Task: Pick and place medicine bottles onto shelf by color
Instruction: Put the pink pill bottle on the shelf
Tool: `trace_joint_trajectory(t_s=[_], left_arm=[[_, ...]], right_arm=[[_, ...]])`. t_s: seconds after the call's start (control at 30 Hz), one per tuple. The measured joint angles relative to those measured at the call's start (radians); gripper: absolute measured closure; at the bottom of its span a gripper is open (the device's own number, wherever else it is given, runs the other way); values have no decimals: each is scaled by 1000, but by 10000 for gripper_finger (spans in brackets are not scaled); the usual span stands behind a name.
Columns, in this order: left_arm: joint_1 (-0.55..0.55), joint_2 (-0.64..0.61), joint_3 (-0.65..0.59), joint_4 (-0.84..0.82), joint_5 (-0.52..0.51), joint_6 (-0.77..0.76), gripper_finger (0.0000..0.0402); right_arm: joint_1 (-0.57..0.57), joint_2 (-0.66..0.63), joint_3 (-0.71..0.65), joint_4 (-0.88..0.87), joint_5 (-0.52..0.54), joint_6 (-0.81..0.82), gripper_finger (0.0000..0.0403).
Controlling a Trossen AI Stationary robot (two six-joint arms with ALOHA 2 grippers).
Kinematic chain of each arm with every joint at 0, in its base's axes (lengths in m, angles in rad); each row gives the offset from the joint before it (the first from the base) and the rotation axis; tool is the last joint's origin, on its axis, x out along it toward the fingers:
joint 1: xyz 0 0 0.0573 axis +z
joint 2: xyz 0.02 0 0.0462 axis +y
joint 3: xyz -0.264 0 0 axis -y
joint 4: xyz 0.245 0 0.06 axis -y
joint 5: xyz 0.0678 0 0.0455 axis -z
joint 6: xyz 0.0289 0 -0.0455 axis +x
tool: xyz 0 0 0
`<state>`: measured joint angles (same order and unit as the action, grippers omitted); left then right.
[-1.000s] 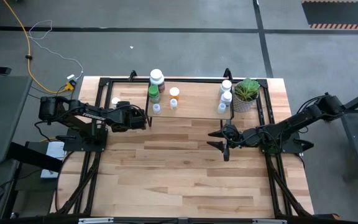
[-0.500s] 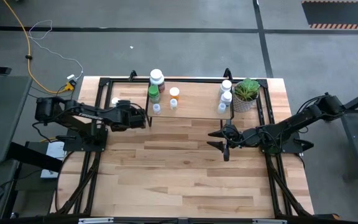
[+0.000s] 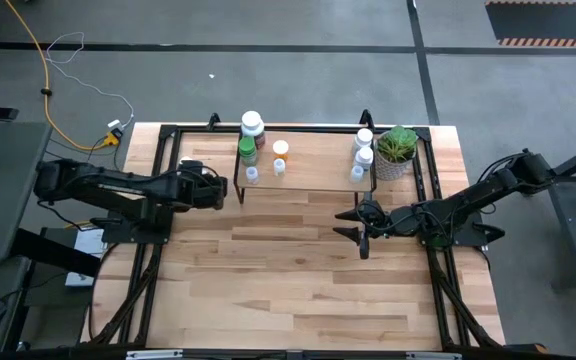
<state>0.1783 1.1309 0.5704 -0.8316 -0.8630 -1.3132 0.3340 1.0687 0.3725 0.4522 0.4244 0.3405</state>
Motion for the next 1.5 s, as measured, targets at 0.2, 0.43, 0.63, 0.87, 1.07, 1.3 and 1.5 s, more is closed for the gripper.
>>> trace_joint_trajectory(t_s=[0.2, 0.43, 0.63, 0.87, 1.07, 1.3, 1.5], left_arm=[[-104, -111, 71, -67, 15, 43, 280], [-243, -190, 169, -69, 16, 195, 280], [-342, -215, 265, -69, 15, 300, 280], [-448, -203, 347, 29, -13, 396, 280], [-482, -121, 384, 164, 0, 526, 280], [-419, 68, 513, 184, 71, 660, 280], [-308, 236, 675, 145, 158, 794, 280]], right_arm=[[0, 0, 0, 0, 0, 0, 224], [0, 0, 0, -1, 3, 0, 224], [0, 0, 0, -1, 2, 0, 224], [0, 0, 0, -1, 2, 0, 224], [0, 0, 0, -1, 3, 0, 224], [0, 0, 0, 0, 24, 0, 224], [0, 0, 0, 0, 27, 0, 224]])
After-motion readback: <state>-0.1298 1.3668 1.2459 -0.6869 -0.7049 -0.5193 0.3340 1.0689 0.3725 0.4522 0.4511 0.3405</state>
